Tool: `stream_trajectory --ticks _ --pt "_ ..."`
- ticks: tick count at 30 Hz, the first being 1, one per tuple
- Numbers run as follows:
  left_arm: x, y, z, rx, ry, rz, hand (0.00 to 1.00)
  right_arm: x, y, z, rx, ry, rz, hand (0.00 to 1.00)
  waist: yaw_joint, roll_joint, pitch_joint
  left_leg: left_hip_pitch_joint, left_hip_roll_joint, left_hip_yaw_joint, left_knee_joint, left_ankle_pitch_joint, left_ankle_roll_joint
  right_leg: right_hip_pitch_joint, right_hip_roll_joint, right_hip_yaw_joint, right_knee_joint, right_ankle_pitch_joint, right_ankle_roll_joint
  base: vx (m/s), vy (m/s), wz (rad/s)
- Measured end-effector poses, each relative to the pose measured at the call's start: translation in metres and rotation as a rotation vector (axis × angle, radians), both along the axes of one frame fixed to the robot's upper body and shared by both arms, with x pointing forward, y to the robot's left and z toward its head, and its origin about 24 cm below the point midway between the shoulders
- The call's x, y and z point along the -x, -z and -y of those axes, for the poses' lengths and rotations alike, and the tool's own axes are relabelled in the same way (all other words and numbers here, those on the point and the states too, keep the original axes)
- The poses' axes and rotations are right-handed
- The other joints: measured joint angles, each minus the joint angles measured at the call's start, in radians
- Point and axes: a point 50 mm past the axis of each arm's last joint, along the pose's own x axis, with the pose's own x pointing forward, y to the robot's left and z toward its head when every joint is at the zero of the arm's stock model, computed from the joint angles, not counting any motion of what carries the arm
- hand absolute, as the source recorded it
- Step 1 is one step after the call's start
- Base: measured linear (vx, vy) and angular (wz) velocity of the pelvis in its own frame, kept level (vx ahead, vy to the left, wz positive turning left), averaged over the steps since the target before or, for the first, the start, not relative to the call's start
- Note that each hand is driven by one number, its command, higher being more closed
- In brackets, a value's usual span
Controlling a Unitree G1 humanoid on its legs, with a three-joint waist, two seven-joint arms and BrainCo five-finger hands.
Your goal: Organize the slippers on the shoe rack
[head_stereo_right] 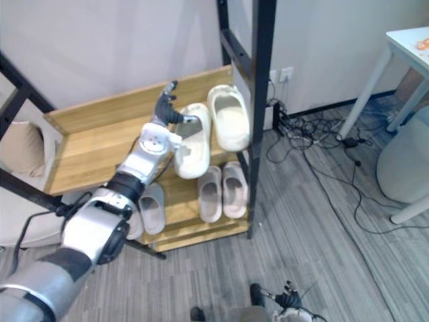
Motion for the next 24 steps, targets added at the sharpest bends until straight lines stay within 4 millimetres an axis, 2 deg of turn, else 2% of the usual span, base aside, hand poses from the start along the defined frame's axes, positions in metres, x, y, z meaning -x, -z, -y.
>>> stream_trajectory --ticks 4,11,13,15,18,21,23,24 --pt "-0.001 -0.002 0.000 -0.003 -0.008 -0.005 0.00 0.000 0.000 -0.001 -0.001 -0.006 -0.001 0.00 0.000 -0.004 -0.003 -0.004 0.001 -0.008 0.000 0.004 0.002 0.000 -0.001 -0.003 0.000 0.000 0.000 -0.03 -0.022 0.06" --pt "0.000 -0.021 0.005 0.043 -0.002 0.054 0.00 -0.001 0.000 -0.003 -0.003 -0.016 -0.002 0.00 0.001 -0.010 -0.006 -0.010 0.000 -0.021 0.000 0.007 0.003 0.001 -0.002 -0.015 0.000 0.000 0.000 -0.01 -0.019 0.05" --pt "0.008 -0.036 0.012 0.112 0.031 0.142 0.00 -0.002 0.000 -0.003 0.001 -0.032 -0.004 0.00 0.003 -0.011 -0.006 -0.012 -0.001 -0.035 0.001 0.010 0.005 0.007 -0.004 -0.031 0.000 -0.002 -0.001 -0.01 -0.022 0.19" --pt "0.017 -0.040 0.017 0.155 0.075 0.198 0.00 -0.002 0.001 -0.004 0.001 -0.037 -0.007 0.00 0.003 -0.013 -0.006 -0.005 0.000 -0.052 0.002 0.010 0.005 0.024 -0.005 -0.045 0.000 -0.008 -0.001 0.00 -0.022 0.25" --pt "0.035 -0.023 0.012 0.279 0.115 0.234 0.00 -0.003 0.002 -0.007 -0.005 -0.049 -0.013 0.00 0.005 -0.024 -0.006 0.026 0.002 -0.081 0.000 0.011 0.002 0.068 0.002 -0.076 -0.001 -0.021 -0.009 -0.01 -0.033 0.27" --pt "0.048 -0.002 0.003 0.387 0.123 0.208 0.00 -0.006 0.004 -0.011 -0.010 -0.072 -0.024 0.00 0.024 -0.037 -0.008 0.018 0.008 -0.101 -0.001 0.013 -0.005 0.070 0.007 -0.094 -0.008 -0.026 -0.013 -0.06 -0.046 0.18" --pt "0.056 0.017 -0.014 0.466 0.076 0.177 0.00 -0.011 0.004 -0.020 -0.030 -0.083 -0.011 0.00 0.030 -0.043 -0.008 0.019 0.014 -0.104 -0.004 0.014 -0.014 0.071 0.013 -0.098 -0.008 -0.026 -0.015 -0.04 -0.033 0.05" --pt "0.057 0.019 -0.016 0.474 0.070 0.175 0.00 -0.013 0.004 -0.022 -0.033 -0.084 -0.007 0.00 0.030 -0.044 -0.008 0.019 0.015 -0.104 -0.004 0.014 -0.014 0.071 0.013 -0.098 -0.008 -0.026 -0.015 0.00 0.000 0.00"
